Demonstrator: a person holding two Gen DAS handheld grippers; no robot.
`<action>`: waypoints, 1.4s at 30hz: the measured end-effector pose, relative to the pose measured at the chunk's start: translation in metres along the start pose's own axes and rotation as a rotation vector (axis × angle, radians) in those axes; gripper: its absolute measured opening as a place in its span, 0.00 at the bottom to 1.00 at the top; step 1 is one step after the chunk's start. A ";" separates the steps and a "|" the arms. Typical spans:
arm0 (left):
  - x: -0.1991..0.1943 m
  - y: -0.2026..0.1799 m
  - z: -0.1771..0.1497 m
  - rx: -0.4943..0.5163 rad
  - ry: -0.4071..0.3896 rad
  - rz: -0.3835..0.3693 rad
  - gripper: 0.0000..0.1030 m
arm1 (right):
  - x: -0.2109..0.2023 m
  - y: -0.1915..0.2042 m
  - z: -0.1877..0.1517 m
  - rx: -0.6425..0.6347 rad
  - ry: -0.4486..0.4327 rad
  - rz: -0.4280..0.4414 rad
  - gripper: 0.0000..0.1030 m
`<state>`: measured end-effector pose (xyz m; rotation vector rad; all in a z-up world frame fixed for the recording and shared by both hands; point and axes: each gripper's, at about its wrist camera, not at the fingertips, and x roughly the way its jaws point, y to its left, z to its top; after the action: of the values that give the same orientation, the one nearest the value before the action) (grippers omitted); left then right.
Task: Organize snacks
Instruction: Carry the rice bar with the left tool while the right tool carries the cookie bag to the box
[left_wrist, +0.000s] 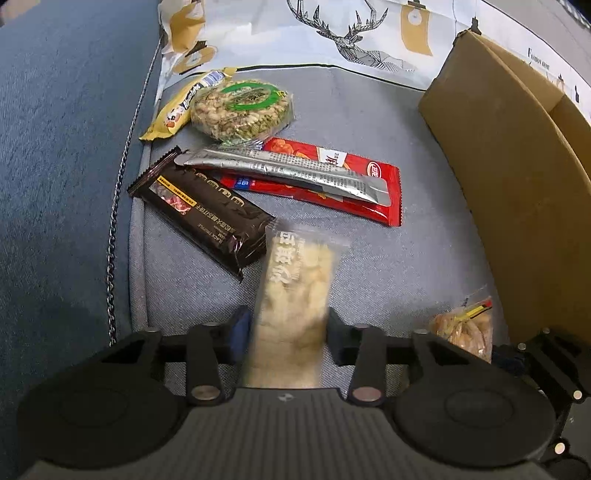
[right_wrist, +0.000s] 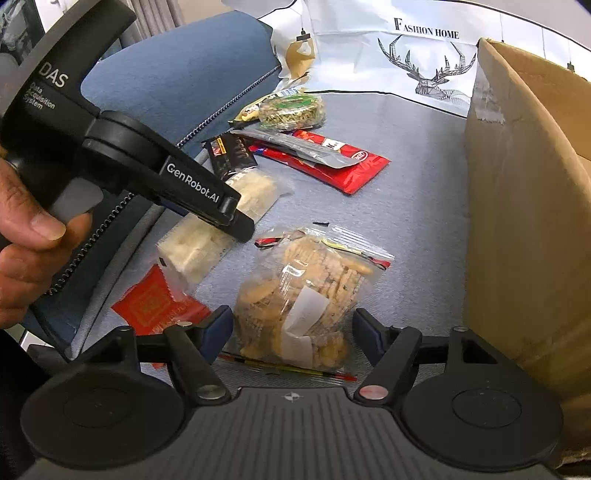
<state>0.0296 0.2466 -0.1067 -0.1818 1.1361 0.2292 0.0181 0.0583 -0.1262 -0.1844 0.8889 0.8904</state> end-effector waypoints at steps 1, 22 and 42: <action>0.000 0.000 0.000 0.001 -0.001 0.001 0.42 | 0.000 0.000 0.000 -0.004 0.000 -0.003 0.69; -0.077 0.000 -0.003 -0.150 -0.339 -0.012 0.39 | -0.056 0.014 -0.004 -0.121 -0.247 0.003 0.50; -0.137 -0.042 -0.016 -0.170 -0.613 -0.060 0.39 | -0.157 -0.028 0.022 -0.098 -0.515 -0.044 0.50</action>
<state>-0.0284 0.1903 0.0123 -0.2733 0.5014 0.3032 0.0032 -0.0426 -0.0015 -0.0526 0.3621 0.8854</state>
